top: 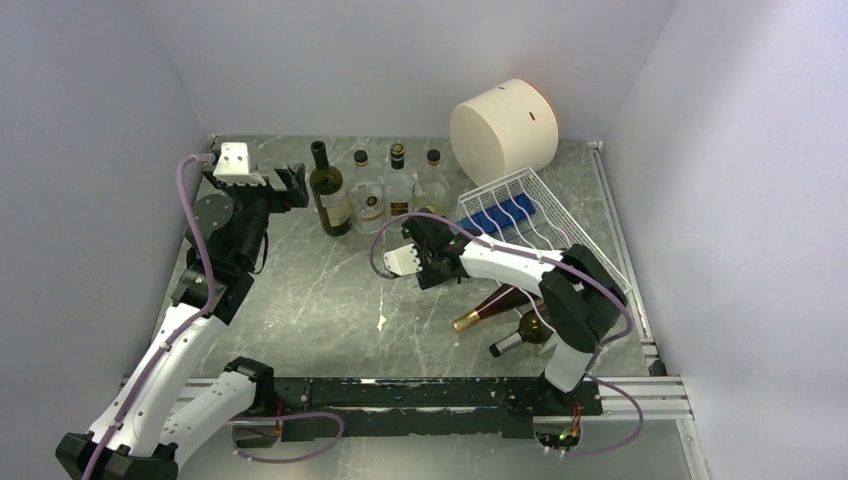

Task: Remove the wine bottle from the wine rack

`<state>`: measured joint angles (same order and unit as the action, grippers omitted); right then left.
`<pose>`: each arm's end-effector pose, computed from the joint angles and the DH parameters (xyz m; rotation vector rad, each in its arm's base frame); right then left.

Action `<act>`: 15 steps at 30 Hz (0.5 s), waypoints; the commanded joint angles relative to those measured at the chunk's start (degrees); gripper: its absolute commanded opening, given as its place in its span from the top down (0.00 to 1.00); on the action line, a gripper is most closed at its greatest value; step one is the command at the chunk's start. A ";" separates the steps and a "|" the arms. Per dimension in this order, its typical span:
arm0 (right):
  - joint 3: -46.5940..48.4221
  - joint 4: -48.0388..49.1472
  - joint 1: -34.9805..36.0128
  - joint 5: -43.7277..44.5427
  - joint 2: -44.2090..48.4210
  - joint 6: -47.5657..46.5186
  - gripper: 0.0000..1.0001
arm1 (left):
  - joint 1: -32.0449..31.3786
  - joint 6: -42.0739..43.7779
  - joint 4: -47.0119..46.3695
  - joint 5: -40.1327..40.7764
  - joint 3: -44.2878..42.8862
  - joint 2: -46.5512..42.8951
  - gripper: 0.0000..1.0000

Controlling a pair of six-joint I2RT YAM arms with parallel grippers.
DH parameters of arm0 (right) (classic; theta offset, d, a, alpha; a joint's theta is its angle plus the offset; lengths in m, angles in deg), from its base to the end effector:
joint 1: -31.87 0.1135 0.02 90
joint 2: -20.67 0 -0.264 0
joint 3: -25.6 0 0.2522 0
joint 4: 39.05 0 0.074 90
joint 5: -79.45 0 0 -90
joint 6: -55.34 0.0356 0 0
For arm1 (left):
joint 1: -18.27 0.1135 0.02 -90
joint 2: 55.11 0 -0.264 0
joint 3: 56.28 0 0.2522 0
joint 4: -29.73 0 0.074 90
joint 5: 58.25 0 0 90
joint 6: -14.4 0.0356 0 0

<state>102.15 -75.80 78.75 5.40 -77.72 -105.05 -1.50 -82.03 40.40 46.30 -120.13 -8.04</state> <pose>0.2457 0.2481 0.1885 -2.1798 1.4494 -0.5086 0.1813 -0.0557 0.3912 -0.0363 1.4698 -0.1861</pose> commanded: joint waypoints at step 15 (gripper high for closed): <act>1.97 5.08 -2.42 5.67 -9.27 -3.80 0.16 | -0.35 0.20 -0.31 -0.48 -1.71 -0.59 0.05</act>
<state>103.33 -71.23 76.82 9.66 -85.28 -107.39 -1.50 -82.03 40.40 46.27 -120.13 -8.04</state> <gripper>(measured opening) 0.851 0.949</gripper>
